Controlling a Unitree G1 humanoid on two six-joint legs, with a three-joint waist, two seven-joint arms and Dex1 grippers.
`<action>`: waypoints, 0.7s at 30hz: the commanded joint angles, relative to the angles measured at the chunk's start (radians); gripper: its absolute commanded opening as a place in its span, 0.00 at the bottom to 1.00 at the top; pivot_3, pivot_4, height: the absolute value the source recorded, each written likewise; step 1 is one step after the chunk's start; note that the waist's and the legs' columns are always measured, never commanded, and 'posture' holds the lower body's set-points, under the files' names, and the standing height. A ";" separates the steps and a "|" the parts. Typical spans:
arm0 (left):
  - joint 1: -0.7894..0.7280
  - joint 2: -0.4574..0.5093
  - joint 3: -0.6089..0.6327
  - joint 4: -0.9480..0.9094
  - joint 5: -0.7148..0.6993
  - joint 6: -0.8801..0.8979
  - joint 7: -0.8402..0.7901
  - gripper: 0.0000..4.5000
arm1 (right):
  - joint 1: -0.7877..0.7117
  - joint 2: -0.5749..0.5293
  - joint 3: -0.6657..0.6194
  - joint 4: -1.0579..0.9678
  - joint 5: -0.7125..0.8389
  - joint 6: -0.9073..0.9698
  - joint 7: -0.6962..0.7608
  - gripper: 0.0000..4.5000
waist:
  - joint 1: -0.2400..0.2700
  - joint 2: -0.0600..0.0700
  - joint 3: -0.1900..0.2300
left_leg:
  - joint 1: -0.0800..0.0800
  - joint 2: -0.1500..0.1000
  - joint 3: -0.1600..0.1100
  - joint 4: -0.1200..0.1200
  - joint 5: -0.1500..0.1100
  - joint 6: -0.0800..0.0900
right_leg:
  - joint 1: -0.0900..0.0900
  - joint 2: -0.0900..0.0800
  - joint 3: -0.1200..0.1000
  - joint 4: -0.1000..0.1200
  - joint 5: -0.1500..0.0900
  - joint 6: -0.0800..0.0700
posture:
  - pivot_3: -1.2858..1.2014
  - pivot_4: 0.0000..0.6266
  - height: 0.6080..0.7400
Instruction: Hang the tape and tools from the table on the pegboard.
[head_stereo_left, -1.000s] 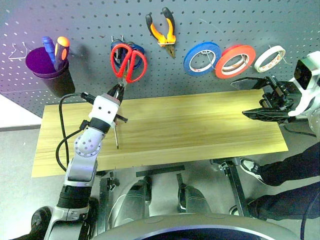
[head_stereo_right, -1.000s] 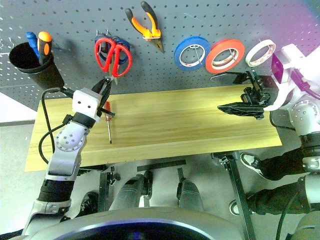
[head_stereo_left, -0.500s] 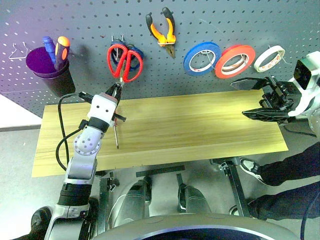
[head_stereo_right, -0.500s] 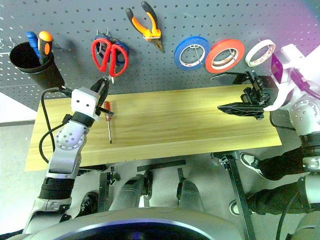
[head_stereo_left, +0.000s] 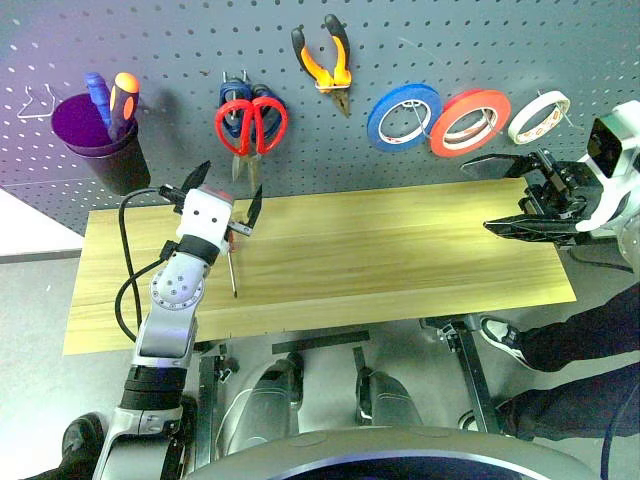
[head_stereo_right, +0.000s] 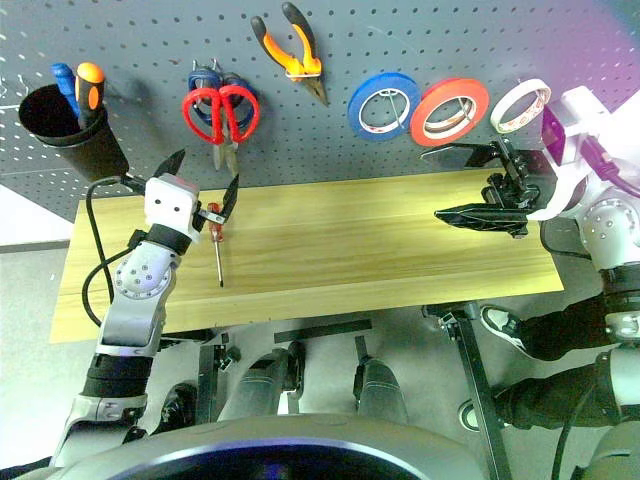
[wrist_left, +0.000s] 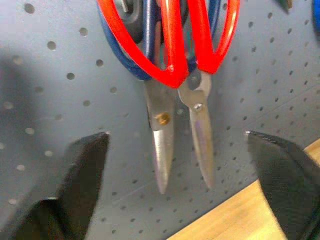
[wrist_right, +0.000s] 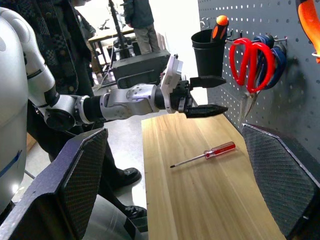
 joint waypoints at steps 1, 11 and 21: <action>0.049 0.000 0.003 -0.067 -0.023 0.001 -0.015 0.99 | -0.017 -0.014 -0.018 -0.001 0.006 -0.003 0.007 1.00 | 0.000 0.000 0.000 | 0.000 0.000 0.000 0.000 0.000 0.000 | 0.000 0.000 0.000 0.000 0.000 0.000 | 0.50 0.50 1.00; 0.289 0.012 0.042 -0.298 -0.033 0.128 -0.017 0.99 | -0.011 -0.013 -0.010 -0.016 0.025 -0.011 0.007 1.00 | 0.001 0.000 0.000 | 0.000 0.000 0.000 0.000 -0.002 -0.001 | 0.000 -0.001 0.001 -0.001 0.000 0.000 | 0.51 0.49 1.00; 0.277 -0.070 0.101 -0.162 -0.091 0.351 0.067 0.99 | -0.019 -0.014 0.026 -0.022 0.018 -0.031 0.007 1.00 | 0.002 0.000 0.000 | 0.000 0.000 0.000 0.000 -0.004 0.003 | -0.001 -0.001 0.001 0.000 0.000 0.000 | 0.51 0.49 1.00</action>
